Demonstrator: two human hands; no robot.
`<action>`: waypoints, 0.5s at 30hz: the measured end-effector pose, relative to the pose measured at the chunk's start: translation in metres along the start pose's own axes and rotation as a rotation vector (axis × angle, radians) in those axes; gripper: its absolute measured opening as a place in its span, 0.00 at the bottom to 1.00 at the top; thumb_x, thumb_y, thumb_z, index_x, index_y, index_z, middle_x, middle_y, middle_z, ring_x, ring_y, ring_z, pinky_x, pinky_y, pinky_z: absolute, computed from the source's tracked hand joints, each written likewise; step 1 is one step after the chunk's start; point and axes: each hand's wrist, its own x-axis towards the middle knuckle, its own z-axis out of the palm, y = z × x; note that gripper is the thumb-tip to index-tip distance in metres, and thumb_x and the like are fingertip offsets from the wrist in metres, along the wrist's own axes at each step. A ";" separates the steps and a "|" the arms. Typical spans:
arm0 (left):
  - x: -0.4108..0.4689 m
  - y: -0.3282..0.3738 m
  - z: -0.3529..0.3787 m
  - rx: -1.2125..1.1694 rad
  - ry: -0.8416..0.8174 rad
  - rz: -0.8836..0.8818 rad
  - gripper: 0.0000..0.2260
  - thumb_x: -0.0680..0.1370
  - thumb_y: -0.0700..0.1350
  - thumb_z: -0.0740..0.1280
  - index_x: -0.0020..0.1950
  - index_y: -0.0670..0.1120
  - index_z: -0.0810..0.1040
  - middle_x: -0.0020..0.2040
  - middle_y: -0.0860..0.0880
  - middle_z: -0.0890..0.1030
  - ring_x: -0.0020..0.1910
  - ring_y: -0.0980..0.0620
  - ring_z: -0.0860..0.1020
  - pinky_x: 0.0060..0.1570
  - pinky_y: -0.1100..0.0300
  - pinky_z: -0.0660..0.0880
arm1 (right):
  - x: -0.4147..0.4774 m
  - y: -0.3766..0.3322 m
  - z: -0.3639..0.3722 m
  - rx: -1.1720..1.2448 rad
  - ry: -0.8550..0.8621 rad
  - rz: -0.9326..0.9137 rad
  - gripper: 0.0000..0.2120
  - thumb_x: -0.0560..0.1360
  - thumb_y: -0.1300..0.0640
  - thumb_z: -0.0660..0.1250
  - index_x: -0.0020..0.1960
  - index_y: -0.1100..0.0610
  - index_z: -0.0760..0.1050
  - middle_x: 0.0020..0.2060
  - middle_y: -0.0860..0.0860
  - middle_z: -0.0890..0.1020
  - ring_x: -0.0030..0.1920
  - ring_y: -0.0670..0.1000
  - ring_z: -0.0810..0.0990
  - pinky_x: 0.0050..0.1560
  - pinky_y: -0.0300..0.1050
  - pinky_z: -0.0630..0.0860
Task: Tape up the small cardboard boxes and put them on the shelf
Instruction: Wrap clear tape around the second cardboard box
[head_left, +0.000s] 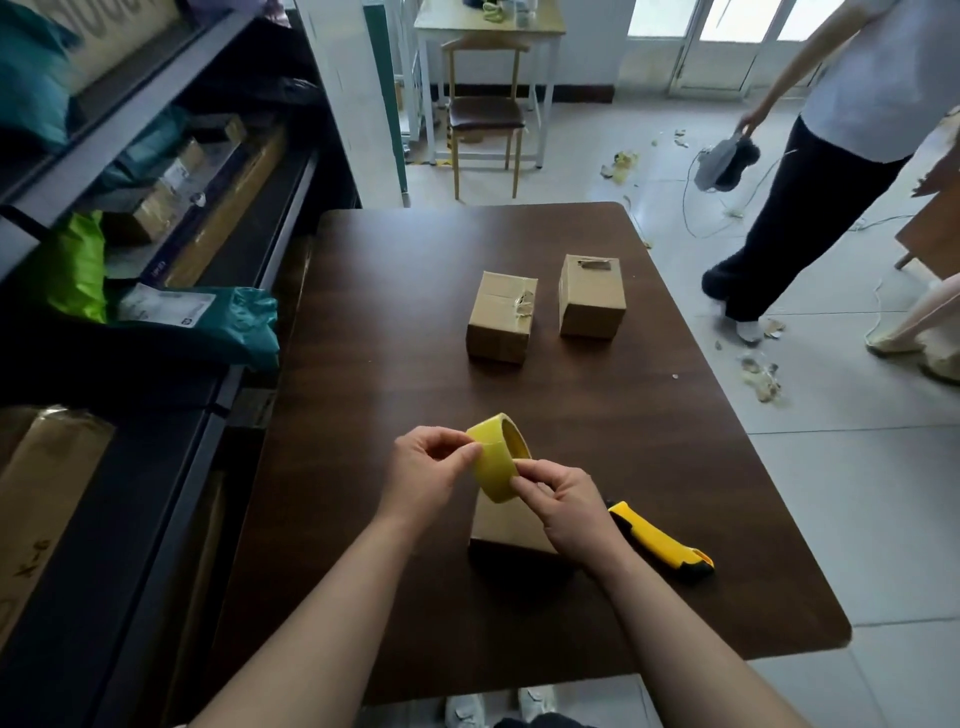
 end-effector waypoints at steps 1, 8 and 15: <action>0.000 -0.001 0.000 0.002 -0.012 -0.014 0.04 0.72 0.42 0.75 0.46 0.46 0.83 0.44 0.49 0.83 0.44 0.54 0.81 0.40 0.68 0.77 | 0.000 0.000 0.000 -0.019 -0.001 -0.003 0.15 0.78 0.57 0.66 0.64 0.53 0.77 0.58 0.48 0.81 0.60 0.45 0.76 0.59 0.35 0.71; 0.010 -0.002 0.003 -0.051 -0.092 -0.248 0.07 0.75 0.47 0.72 0.46 0.43 0.80 0.41 0.47 0.81 0.40 0.50 0.80 0.46 0.51 0.81 | 0.001 0.003 -0.003 -0.226 0.019 -0.087 0.15 0.78 0.58 0.65 0.64 0.52 0.77 0.60 0.47 0.79 0.65 0.48 0.73 0.70 0.51 0.69; 0.005 -0.004 0.007 0.120 -0.131 -0.107 0.04 0.77 0.46 0.69 0.44 0.47 0.80 0.38 0.52 0.79 0.37 0.57 0.75 0.36 0.66 0.69 | 0.005 0.001 -0.007 -0.441 0.065 -0.181 0.15 0.79 0.56 0.63 0.65 0.54 0.77 0.61 0.48 0.80 0.68 0.49 0.71 0.76 0.48 0.56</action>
